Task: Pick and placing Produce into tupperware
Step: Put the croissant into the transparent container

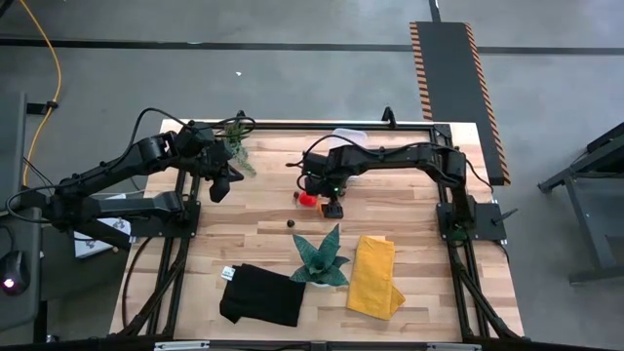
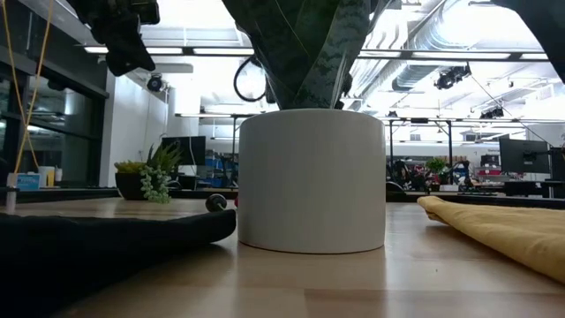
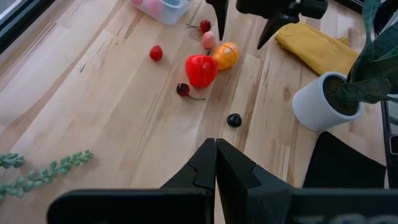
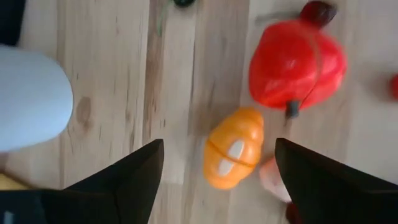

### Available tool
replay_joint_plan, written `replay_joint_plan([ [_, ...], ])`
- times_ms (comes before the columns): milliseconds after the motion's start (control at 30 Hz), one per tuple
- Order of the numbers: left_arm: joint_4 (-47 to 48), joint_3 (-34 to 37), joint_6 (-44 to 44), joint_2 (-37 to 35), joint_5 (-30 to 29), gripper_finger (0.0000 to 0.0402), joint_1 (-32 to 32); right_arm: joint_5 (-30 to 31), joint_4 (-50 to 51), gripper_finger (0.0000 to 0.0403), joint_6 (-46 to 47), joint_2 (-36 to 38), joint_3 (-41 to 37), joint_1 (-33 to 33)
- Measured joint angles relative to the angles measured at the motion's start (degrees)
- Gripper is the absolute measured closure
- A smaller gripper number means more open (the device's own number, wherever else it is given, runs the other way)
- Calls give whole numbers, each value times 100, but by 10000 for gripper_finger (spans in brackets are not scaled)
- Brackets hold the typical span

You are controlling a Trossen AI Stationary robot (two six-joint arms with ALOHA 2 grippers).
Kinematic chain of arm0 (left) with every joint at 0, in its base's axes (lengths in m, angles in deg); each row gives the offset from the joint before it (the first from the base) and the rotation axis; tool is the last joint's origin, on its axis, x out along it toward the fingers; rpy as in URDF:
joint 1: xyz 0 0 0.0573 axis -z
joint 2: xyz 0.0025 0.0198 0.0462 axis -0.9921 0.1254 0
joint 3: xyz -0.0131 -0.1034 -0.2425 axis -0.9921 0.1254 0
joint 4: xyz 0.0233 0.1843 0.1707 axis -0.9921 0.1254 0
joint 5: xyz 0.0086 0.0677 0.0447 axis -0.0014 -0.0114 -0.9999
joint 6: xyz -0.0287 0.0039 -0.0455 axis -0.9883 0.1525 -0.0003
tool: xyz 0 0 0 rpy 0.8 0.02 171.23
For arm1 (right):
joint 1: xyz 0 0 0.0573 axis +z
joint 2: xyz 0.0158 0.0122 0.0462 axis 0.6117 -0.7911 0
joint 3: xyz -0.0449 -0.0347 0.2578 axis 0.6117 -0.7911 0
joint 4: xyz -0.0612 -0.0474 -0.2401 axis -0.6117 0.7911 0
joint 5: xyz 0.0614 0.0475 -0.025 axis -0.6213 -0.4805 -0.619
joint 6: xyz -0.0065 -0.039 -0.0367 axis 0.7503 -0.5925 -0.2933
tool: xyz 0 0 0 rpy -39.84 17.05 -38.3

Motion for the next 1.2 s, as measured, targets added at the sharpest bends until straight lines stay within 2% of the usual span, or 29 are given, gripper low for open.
replay_joint_plan([
  [233, 119, 0, -1, 0, -2, 401, 2, -151, 43, 93, 1, -190, -2, 1],
  [433, 121, -2, -2, 0, -4, 401, -1, 24, -9, 93, 32, -249, 0, 1],
  [1200, 142, -2, -2, 0, -4, 401, 0, 46, 10, 93, 398, -608, 0, -12],
])
